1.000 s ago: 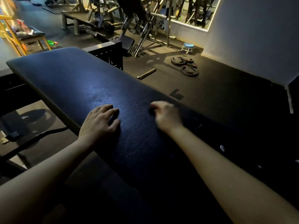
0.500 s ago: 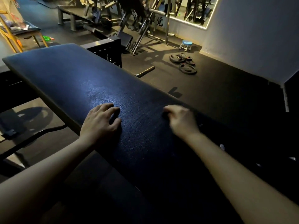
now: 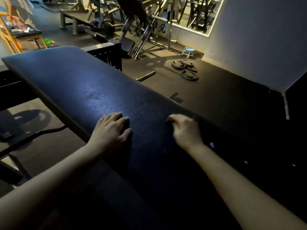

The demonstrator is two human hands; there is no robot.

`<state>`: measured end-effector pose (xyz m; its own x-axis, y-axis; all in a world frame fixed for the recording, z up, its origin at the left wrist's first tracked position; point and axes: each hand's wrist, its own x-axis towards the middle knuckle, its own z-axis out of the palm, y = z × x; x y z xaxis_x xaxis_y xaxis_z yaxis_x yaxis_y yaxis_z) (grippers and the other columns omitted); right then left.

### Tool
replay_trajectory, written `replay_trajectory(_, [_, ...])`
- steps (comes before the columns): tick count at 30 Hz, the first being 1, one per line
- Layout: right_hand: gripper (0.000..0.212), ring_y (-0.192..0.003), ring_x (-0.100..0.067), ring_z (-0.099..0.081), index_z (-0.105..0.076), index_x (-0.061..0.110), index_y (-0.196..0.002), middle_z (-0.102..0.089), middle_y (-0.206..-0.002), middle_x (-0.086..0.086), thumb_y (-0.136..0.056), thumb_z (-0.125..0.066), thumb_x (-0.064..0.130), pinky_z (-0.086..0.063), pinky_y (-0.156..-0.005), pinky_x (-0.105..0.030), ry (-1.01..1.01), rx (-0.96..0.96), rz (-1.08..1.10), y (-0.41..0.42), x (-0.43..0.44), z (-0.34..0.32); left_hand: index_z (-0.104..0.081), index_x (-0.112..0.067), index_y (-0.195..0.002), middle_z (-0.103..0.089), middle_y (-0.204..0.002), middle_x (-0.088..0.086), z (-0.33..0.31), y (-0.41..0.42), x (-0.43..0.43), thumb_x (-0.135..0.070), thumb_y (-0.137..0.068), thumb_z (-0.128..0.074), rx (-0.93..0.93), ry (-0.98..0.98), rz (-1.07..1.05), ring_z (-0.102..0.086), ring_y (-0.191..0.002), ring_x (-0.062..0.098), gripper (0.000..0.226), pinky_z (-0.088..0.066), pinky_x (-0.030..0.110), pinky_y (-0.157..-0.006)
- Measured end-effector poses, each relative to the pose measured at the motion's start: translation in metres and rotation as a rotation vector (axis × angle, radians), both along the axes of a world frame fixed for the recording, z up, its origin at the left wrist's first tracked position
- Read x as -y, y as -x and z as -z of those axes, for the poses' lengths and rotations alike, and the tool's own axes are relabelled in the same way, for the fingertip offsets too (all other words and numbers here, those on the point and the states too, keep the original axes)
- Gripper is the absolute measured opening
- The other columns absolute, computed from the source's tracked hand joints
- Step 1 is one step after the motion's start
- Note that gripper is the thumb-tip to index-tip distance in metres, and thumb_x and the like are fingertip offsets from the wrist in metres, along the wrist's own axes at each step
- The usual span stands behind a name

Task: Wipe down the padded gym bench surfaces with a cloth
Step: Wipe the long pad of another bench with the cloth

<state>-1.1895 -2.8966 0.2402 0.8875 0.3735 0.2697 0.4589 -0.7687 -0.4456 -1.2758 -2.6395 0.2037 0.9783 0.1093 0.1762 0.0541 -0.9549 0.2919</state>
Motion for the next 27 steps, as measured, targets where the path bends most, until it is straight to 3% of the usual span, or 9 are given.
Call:
replay_trajectory(5, [0.036,-0.122,-0.025,-0.061,-0.07,0.014,-0.123,-0.065,-0.134,-0.013,-0.09,-0.059,0.003,-0.047,-0.106,-0.032,0.137,0.068,-0.724,0.106,-0.003,0.0,-0.068,-0.023,-0.132,-0.055,-0.149,0.007,-0.001,0.007,0.003,-0.069,-0.074,-0.031,-0.012,0.136,-0.037,-0.047,-0.139,0.029,0.082,-0.03,0.043,-0.118])
replay_trajectory(7, [0.041,-0.125,-0.024,-0.061,-0.07,0.017,-0.126,-0.065,-0.136,-0.011,-0.09,-0.058,0.0,-0.045,-0.11,-0.031,0.187,0.089,-0.614,0.072,0.027,0.001,-0.065,-0.024,-0.137,-0.052,-0.153,0.004,-0.004,0.011,-0.001,-0.074,-0.07,-0.031,-0.037,0.165,-0.02,-0.043,-0.144,0.026,0.09,-0.026,0.041,-0.12])
replay_trajectory(9, [0.04,-0.123,-0.024,-0.063,-0.07,0.022,-0.125,-0.067,-0.132,-0.006,-0.093,-0.056,0.002,-0.046,-0.11,-0.035,0.167,0.051,-0.264,0.022,0.057,-0.004,-0.06,-0.026,-0.143,-0.046,-0.158,0.002,-0.005,0.015,-0.001,-0.077,-0.068,-0.028,-0.058,0.141,-0.001,-0.036,-0.15,0.022,0.096,-0.021,0.039,-0.122])
replay_trajectory(12, [0.029,-0.11,-0.028,-0.067,-0.071,0.026,-0.116,-0.072,-0.119,-0.004,-0.098,-0.054,0.012,-0.053,-0.097,-0.039,0.121,-0.008,0.094,-0.01,0.058,-0.005,-0.054,-0.027,-0.148,-0.04,-0.162,0.001,-0.002,0.018,0.001,-0.078,-0.07,-0.024,-0.067,0.089,0.014,-0.028,-0.154,0.017,0.098,-0.016,0.038,-0.125])
replay_trajectory(14, [0.031,-0.105,-0.03,-0.067,-0.072,0.023,-0.114,-0.073,-0.113,-0.006,-0.094,-0.052,0.009,-0.054,-0.092,-0.038,0.119,0.018,0.059,0.011,0.022,-0.001,-0.053,-0.028,-0.148,-0.039,-0.163,0.0,-0.004,0.016,0.002,-0.079,-0.069,-0.022,-0.089,0.088,0.005,-0.027,-0.154,0.015,0.099,-0.016,0.038,-0.125])
replay_trajectory(17, [0.034,-0.103,-0.031,-0.066,-0.07,0.02,-0.11,-0.07,-0.11,-0.007,-0.086,-0.049,0.01,-0.054,-0.089,-0.039,0.146,0.084,-0.231,0.08,-0.025,0.004,-0.057,-0.03,-0.144,-0.043,-0.161,-0.001,-0.012,0.014,0.0,-0.08,-0.066,-0.024,-0.119,0.055,0.015,-0.034,-0.151,0.017,0.099,-0.023,0.038,-0.123])
replay_trajectory(21, [0.035,-0.123,-0.025,-0.061,-0.067,0.019,-0.126,-0.064,-0.137,-0.01,-0.094,-0.055,0.01,-0.049,-0.106,-0.035,0.175,0.101,-0.593,0.132,0.006,0.003,-0.07,-0.033,-0.114,-0.065,-0.128,-0.002,-0.023,0.01,0.0,-0.069,-0.075,-0.039,-0.105,-0.011,0.065,-0.056,-0.128,0.025,0.062,-0.044,0.041,-0.103])
replay_trajectory(23, [0.039,-0.125,-0.024,-0.061,-0.067,0.018,-0.128,-0.063,-0.138,-0.011,-0.093,-0.058,0.003,-0.047,-0.109,-0.035,0.22,0.128,-0.494,0.113,0.04,0.004,-0.071,-0.031,-0.112,-0.066,-0.119,-0.001,-0.029,0.011,0.006,-0.065,-0.081,-0.044,-0.089,-0.012,0.129,-0.059,-0.121,0.028,0.054,-0.045,0.042,-0.097])
replay_trajectory(27, [0.031,-0.12,-0.026,-0.064,-0.071,0.02,-0.122,-0.069,-0.129,-0.005,-0.097,-0.058,0.008,-0.049,-0.106,-0.039,0.13,0.042,0.083,0.064,0.073,-0.005,-0.06,-0.025,-0.141,-0.051,-0.152,0.005,-0.029,0.008,0.028,-0.05,-0.091,-0.068,-0.066,0.043,0.262,-0.044,-0.142,0.027,0.057,-0.034,0.045,-0.114])
